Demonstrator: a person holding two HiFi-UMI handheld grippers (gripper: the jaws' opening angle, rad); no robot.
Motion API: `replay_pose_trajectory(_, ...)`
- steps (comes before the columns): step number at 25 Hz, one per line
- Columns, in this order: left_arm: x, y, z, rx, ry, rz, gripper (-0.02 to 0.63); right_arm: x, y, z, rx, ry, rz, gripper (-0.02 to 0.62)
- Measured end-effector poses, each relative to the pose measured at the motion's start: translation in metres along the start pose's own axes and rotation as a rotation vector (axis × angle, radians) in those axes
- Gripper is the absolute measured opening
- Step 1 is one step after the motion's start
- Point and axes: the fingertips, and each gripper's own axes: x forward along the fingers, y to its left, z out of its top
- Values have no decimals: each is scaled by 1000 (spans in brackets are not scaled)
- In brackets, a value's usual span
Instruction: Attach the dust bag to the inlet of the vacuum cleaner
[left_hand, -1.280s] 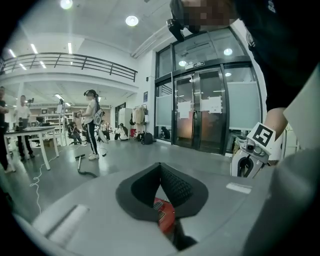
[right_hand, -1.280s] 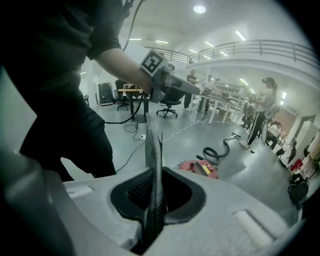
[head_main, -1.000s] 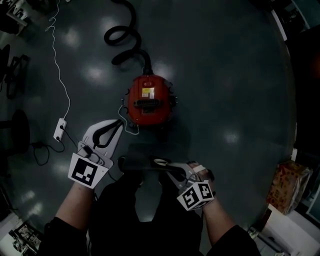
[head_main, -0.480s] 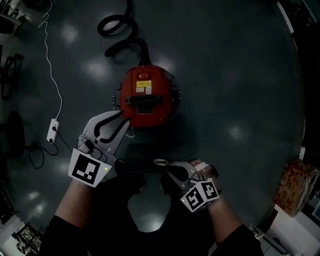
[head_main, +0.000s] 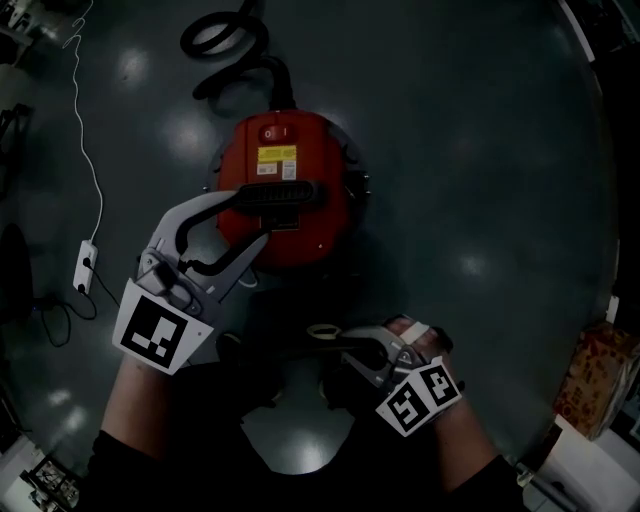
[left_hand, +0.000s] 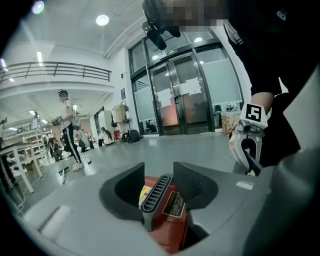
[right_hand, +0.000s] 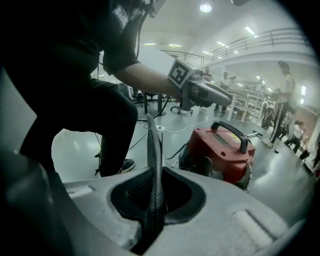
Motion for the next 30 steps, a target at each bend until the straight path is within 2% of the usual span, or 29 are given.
replay_pose_trajectory(4, 13, -1, -14, 35, -21, -31, 188, 6, 1, -3, -26, -27, 32, 25)
replay_pose_trajectory(9, 29, 2, -26, 132, -45, -54, 203, 9, 1, -9, -44, -42, 53, 25)
replay_pose_trajectory(13, 38, 7, -45, 184, -25, -97, 204, 11, 4, -22, -53, -42, 76, 25)
replay_pose_trajectory(18, 40, 5, -53, 197, -50, -164, 204, 14, 1, -29, -74, -48, 79, 25)
replay_pose_trajectory(21, 41, 6, -54, 176, -78, -166, 202, 14, -3, -30, -77, -70, 69, 25)
replay_pose_trajectory(26, 42, 7, -56, 213, -54, -162, 183, 9, -10, -30, -63, -114, 74, 25)
replay_pose_trajectory(30, 46, 7, -57, 248, -30, -148, 170, 15, -11, -35, -84, -73, 83, 25)
